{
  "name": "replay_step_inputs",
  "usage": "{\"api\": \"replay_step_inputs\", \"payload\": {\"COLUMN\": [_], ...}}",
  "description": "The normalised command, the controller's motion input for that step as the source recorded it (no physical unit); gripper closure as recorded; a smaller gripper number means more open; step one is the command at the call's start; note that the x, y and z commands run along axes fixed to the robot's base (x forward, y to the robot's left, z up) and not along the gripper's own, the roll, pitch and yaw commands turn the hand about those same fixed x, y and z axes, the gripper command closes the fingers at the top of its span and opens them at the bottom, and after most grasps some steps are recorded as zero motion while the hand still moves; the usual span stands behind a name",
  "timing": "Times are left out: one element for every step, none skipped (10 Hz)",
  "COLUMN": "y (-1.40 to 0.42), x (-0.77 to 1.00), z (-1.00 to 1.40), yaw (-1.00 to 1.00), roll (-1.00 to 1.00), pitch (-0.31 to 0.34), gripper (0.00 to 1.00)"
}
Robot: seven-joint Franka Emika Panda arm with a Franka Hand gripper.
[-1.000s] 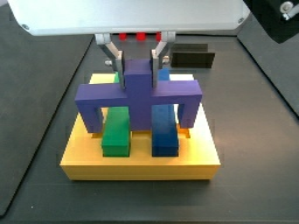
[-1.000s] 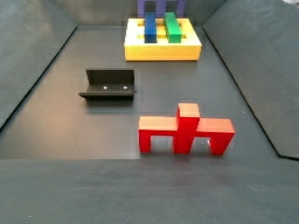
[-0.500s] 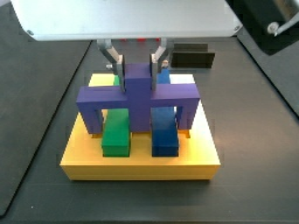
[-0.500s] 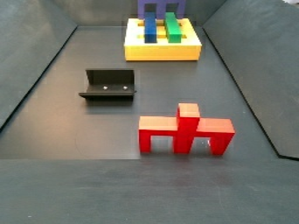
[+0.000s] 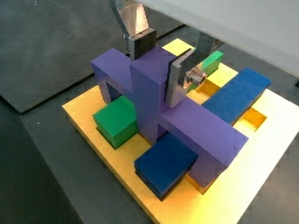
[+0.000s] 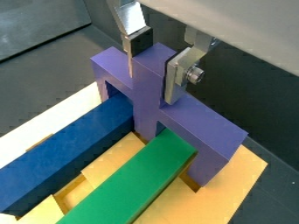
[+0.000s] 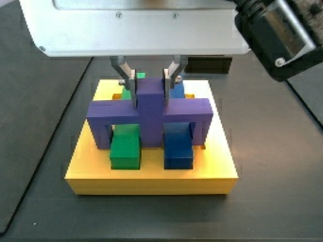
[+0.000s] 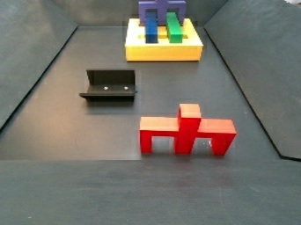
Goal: Pick up the purple object. Move up. Place the purple object on the fixture. Regrasp the purple object. Move to above the board. Insert the purple object.
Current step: Insert the purple object.
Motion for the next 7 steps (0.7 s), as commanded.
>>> {"api": "replay_step_inputs", "payload": {"y": [0.00,-0.08,-0.11,-0.08,-0.03,-0.16,-0.21], "x": [0.01,0.05,0.05,0.06,0.10,0.20,0.23], "z": [-0.14,-0.15,-0.13,-0.13,-0.15,-0.08,0.00], "yaw": [0.00,0.00,-0.01,-0.03,-0.05,-0.07,-0.06], "roll": [0.04,0.01,0.00,0.00,0.00,0.00,0.00], "pitch": [0.000,0.000,0.000,0.000,0.000,0.000,0.000], "gripper": [1.00,1.00,1.00,1.00,1.00,1.00,1.00]}}
